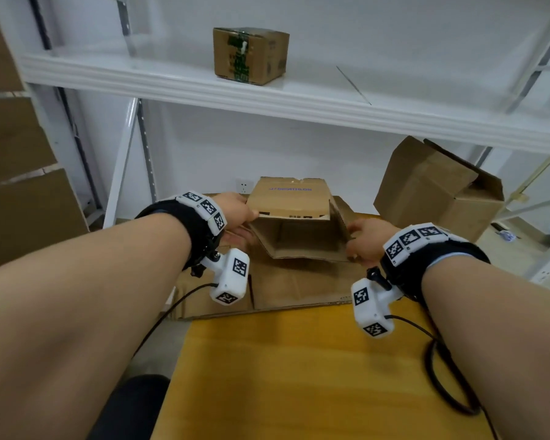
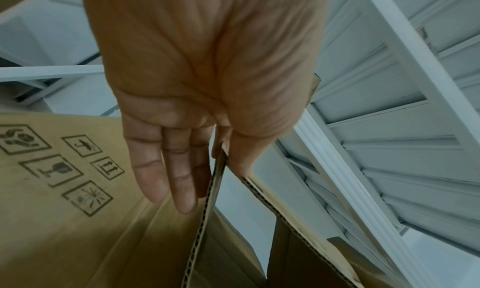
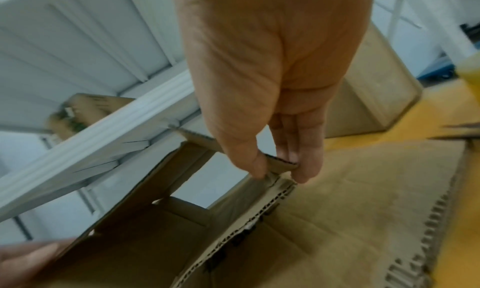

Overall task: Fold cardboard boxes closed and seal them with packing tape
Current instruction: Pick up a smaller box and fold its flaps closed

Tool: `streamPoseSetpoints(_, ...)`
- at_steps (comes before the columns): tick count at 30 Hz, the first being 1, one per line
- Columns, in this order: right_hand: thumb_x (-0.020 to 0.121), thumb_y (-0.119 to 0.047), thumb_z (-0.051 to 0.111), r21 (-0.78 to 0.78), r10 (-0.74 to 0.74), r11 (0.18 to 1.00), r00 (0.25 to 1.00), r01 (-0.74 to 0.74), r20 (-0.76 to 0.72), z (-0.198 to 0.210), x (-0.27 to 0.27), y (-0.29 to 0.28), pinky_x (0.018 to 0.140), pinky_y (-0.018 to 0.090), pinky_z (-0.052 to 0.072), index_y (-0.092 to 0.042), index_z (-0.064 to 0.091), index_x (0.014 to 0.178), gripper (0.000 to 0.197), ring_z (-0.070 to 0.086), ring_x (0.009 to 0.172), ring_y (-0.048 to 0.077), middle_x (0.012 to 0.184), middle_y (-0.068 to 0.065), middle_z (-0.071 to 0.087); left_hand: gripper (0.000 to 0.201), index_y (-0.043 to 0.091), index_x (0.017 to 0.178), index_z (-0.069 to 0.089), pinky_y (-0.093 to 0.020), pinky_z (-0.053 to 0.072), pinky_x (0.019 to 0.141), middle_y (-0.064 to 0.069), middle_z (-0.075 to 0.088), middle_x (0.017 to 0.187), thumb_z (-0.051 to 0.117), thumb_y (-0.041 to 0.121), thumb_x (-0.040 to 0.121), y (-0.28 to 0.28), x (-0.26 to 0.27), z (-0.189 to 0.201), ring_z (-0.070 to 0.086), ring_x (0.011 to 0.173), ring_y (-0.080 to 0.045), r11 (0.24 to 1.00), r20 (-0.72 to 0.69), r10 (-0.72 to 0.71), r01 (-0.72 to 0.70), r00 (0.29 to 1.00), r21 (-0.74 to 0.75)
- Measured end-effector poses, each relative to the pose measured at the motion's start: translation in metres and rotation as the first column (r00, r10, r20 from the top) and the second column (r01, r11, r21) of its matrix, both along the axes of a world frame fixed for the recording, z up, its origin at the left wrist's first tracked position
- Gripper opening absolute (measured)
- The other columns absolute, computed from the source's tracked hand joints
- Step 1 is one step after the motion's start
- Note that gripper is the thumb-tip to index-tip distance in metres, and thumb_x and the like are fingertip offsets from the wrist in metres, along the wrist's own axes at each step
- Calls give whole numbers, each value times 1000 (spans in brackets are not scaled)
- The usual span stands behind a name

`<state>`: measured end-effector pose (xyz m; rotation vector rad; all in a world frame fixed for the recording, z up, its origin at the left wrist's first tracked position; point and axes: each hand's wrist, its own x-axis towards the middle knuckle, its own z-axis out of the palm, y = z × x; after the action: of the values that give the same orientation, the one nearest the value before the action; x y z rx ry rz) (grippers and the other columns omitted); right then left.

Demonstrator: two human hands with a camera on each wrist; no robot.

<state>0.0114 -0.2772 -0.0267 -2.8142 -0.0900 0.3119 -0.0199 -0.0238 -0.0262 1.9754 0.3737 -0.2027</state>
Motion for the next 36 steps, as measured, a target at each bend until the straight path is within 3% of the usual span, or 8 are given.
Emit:
streamPoseSetpoints(7, 93, -9, 51, -3, 0, 1000, 990, 0, 141, 35, -20, 19, 91, 46, 58, -3, 66, 112, 25, 70, 98, 35, 105, 19, 72, 37, 20, 118, 56, -43, 54, 91, -4, 68, 111, 74, 19, 85, 8, -19, 24, 66, 101, -22, 999, 122, -35, 33, 992, 18)
streamPoseSetpoints(10, 96, -9, 48, 82, -13, 997, 988, 0, 152, 48, -29, 22, 88, 47, 59, -2, 66, 107, 23, 73, 92, 35, 100, 19, 74, 49, 19, 123, 50, -39, 56, 83, -5, 67, 111, 77, 19, 82, 6, -23, 29, 66, 99, -21, 999, 147, -14, 9, 989, 35)
streamPoseSetpoints(17, 95, -8, 47, 245, -82, 968, 989, 50, 121, 70, -38, 16, 81, 49, 62, 4, 63, 105, 22, 76, 75, 33, 86, 20, 75, 36, 8, 116, 53, -38, 60, 67, -18, 62, 111, 62, -6, 84, -6, -26, 45, 64, 98, -32, 994, 179, 16, -35, 984, 103)
streamPoseSetpoints(21, 90, -9, 53, 301, -75, 953, 986, 28, 147, 82, -44, 12, 74, 51, 63, 3, 63, 100, 18, 76, 72, 35, 80, 21, 74, 32, 7, 115, 46, -30, 48, 54, -14, 52, 96, 53, -4, 86, -14, -26, 64, 54, 76, -24, 979, 243, 0, -49, 970, 198)
streamPoseSetpoints(25, 90, -14, 60, 362, -136, 929, 978, 72, 155, 96, -42, 4, 53, 34, 59, 3, 66, 100, 20, 69, 58, 29, 67, 16, 70, 15, 4, 105, 52, -35, 49, 65, -15, 52, 97, 52, 1, 90, -17, -24, 87, 54, 76, -28, 952, 274, -34, -52, 961, 303)
streamPoseSetpoints(28, 90, -20, 63, 400, -190, 910, 968, 112, 163, 100, -40, -3, 42, 25, 43, 2, 69, 99, 25, 63, 56, 27, 58, 14, 67, 5, 11, 98, 53, -33, 48, 61, -13, 55, 102, 53, 7, 93, -16, -17, 91, 55, 80, -24, 971, 279, -45, -23, 959, 236)
streamPoseSetpoints(32, 95, -28, 63, 421, -206, 899, 966, 123, 156, 94, -38, -2, 51, 29, 54, 1, 68, 100, 30, 65, 60, 25, 55, 10, 66, 27, 15, 124, 55, -34, 52, 76, -7, 57, 121, 55, 21, 98, -18, -13, 77, 58, 95, -21, 994, 268, 13, -41, 963, 101)
streamPoseSetpoints(36, 95, -33, 64, 461, -220, 879, 962, 123, 162, 89, -34, -2, 58, 32, 58, 3, 68, 100, 37, 68, 59, 24, 66, 13, 69, 31, 11, 120, 60, -32, 50, 65, -12, 61, 125, 57, 28, 95, -13, -15, 69, 61, 92, -21, 999, 235, 37, -31, 971, -26)
